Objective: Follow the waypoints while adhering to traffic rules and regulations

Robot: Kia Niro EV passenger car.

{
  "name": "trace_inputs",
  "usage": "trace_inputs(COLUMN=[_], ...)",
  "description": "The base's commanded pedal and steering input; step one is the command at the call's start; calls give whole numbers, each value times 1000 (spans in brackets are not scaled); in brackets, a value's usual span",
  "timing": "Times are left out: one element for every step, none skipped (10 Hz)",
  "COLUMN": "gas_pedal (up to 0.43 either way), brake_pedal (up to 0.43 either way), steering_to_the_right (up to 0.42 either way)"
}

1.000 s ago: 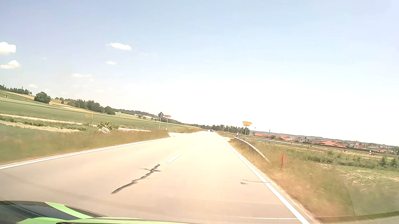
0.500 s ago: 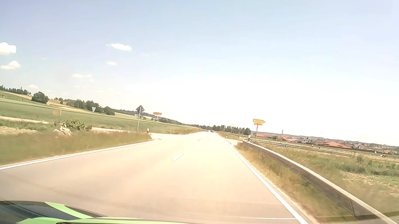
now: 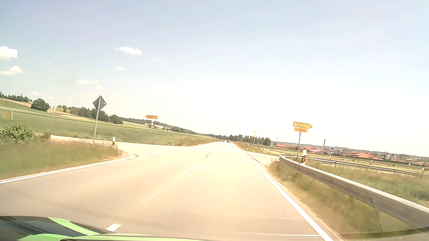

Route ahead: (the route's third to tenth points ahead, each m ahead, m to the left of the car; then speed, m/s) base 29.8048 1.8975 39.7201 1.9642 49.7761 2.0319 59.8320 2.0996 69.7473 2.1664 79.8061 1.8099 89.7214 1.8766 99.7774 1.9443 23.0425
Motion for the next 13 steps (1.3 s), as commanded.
trace_inputs(gas_pedal=[228,228,228,228,228,228,228,228,228,228,228,228,228], brake_pedal=[0,0,0,0,0,0,0,0,0,0,0,0,0], steering_to_the_right=[-2,-2,-2,-2,-2,-2,-2,-2,-2,-2,-2,-2,-2])
